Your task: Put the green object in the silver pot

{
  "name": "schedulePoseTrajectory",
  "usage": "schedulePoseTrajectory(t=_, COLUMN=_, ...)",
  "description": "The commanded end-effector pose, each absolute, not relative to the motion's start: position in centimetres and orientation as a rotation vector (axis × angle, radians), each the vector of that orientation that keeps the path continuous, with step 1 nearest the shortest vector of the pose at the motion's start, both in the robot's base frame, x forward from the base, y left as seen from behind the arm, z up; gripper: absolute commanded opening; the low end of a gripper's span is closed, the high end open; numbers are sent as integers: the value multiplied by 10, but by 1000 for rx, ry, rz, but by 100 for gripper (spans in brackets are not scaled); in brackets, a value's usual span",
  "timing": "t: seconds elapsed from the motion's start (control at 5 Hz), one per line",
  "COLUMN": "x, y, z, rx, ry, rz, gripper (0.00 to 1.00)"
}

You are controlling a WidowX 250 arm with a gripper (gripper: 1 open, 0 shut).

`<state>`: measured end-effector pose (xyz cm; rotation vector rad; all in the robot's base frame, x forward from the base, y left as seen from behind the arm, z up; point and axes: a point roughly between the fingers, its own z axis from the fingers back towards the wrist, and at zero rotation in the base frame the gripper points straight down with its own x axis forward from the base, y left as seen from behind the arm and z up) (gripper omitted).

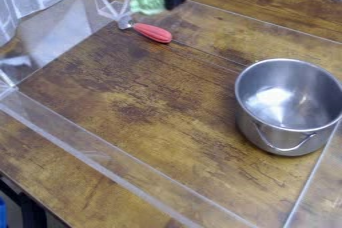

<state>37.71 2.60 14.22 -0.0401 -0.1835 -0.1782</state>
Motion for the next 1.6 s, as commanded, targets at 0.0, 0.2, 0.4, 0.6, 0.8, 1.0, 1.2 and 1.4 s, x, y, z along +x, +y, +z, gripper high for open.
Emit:
schedulePoseTrajectory(t=0.0, x=374, y=-28, z=158, rx=-84, ry=-249, rz=-370, gripper=0)
schedulePoseTrajectory(t=0.2, x=376, y=-61, z=148, rx=-119, ry=-232, rz=-425, gripper=0)
schedulePoseTrajectory(t=0.4, x=378, y=-87, z=134, rx=-143, ry=-210, rz=-455, gripper=0)
schedulePoseTrajectory(t=0.6, x=366, y=-116, z=115, rx=-162, ry=-181, rz=-561, gripper=0)
schedulePoseTrajectory(t=0.8, x=360, y=-134, z=93, rx=-166, ry=-138, rz=-647, gripper=0)
schedulePoseTrajectory(t=1.0, x=362, y=-136, z=89, rx=-144, ry=-66, rz=-610, gripper=0)
schedulePoseTrajectory(t=1.2, x=367, y=-131, z=96, rx=-128, ry=-61, rz=-539, gripper=0)
schedulePoseTrajectory(t=1.4, x=366, y=-114, z=101, rx=-116, ry=-64, rz=-478, gripper=0)
